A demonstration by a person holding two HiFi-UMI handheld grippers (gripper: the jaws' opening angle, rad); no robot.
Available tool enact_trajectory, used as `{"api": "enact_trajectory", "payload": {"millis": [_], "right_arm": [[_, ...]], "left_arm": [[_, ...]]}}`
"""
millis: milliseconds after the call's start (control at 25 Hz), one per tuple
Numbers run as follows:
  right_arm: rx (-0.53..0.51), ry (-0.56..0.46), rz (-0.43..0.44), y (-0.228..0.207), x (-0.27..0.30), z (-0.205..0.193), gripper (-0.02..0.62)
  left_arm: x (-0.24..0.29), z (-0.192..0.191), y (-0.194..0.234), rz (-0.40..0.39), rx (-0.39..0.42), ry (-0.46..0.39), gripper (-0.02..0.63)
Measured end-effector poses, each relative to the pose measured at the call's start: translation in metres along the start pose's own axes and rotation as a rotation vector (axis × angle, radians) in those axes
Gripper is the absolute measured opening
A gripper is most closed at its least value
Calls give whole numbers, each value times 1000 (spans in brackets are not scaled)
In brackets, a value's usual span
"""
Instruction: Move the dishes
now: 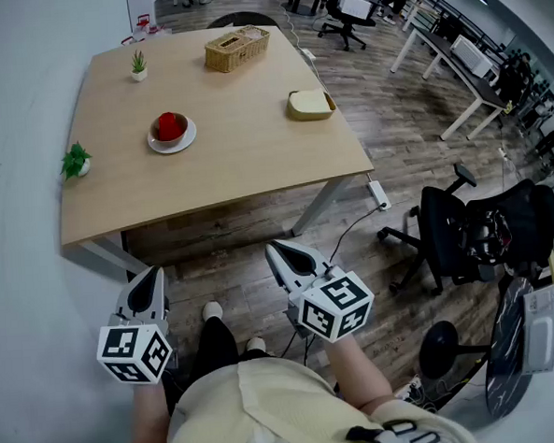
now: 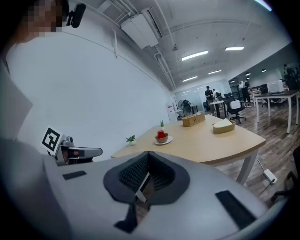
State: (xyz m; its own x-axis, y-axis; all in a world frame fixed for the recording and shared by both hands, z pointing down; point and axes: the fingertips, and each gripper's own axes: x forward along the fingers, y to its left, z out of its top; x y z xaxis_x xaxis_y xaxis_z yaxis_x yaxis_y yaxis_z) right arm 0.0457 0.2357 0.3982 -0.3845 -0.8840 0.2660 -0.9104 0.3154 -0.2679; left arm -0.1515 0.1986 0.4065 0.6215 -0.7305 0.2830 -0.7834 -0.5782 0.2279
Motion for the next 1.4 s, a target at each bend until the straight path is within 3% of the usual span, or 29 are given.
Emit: {"api": "enact_trajectory", "payload": {"millis": [200, 640, 720, 880, 1080, 1400], "right_arm": [[28, -11, 35, 3, 15, 0, 15], [-10, -10, 56, 6, 68, 17, 24], [-24, -1, 80, 11, 82, 21, 102], [-38, 16, 103, 13, 109, 28, 129], [-67, 48, 115, 19, 148, 32, 212], [-61, 65, 116, 29, 192, 38, 245]], "left_arm": [[14, -3, 11, -7, 26, 13, 15], [47, 9, 49, -36, 3, 17, 15], [52, 11, 62, -27, -6, 21, 15], [64, 17, 84, -9, -6, 24, 15], [77, 23, 115, 12, -2, 28, 15], [87, 30, 151, 7, -6, 43, 17]]}}
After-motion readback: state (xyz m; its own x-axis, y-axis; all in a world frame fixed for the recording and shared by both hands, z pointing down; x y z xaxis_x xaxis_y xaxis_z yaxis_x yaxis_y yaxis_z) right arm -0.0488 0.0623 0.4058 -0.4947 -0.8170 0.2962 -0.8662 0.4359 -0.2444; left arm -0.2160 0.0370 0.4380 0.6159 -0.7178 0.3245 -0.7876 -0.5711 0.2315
